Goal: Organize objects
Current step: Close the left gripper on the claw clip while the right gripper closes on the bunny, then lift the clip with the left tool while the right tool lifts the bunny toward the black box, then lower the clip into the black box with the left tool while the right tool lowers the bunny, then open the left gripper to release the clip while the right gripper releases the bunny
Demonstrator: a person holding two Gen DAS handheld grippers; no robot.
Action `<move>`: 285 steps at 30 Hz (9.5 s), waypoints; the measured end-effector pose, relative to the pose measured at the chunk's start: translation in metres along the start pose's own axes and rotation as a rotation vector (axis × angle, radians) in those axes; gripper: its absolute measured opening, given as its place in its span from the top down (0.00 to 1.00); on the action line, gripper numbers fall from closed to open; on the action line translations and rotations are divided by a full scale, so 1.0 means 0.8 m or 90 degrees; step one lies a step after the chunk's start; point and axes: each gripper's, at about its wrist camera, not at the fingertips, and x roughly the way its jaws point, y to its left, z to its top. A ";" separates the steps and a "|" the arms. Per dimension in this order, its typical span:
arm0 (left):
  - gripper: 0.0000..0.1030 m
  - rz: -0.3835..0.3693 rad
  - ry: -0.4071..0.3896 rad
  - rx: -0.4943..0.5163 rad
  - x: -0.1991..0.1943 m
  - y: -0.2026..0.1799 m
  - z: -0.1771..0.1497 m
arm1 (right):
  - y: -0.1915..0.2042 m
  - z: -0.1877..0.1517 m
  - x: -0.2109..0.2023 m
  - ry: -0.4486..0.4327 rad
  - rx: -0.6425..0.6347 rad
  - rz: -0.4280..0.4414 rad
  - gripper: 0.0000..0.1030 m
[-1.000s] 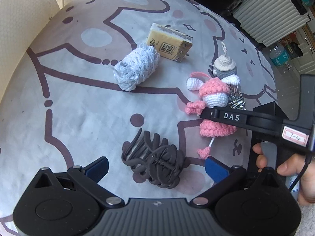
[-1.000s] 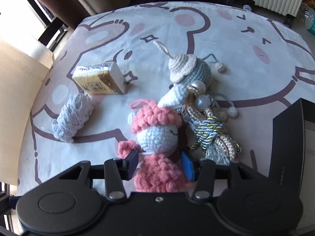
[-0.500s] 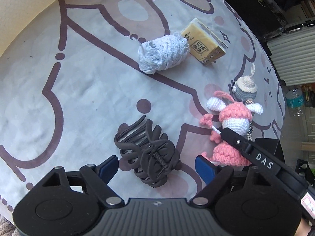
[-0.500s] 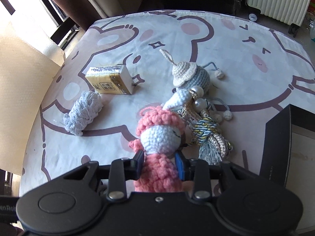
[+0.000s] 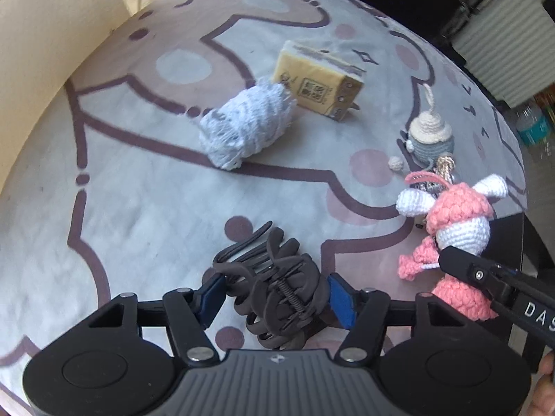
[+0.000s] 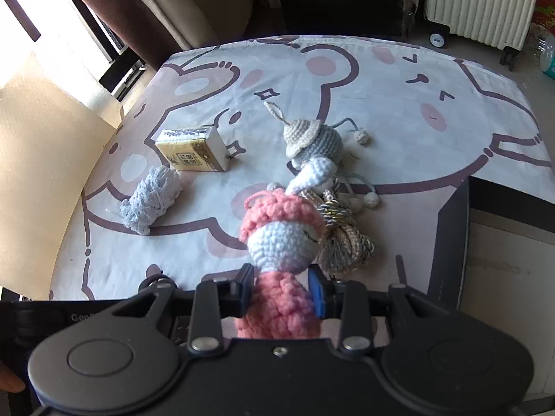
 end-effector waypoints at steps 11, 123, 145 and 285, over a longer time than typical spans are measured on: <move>0.54 0.004 -0.044 0.167 -0.015 -0.036 0.000 | -0.007 -0.003 -0.016 -0.017 0.013 0.015 0.66; 0.56 0.009 -0.102 0.225 -0.126 -0.085 -0.012 | -0.005 -0.033 -0.143 -0.133 0.005 -0.035 0.66; 0.56 -0.034 -0.220 0.271 -0.212 -0.143 -0.014 | -0.042 -0.038 -0.231 -0.263 0.060 -0.103 0.66; 0.37 -0.104 -0.092 0.352 -0.049 -0.263 -0.055 | -0.205 -0.104 -0.155 -0.114 0.233 -0.233 0.34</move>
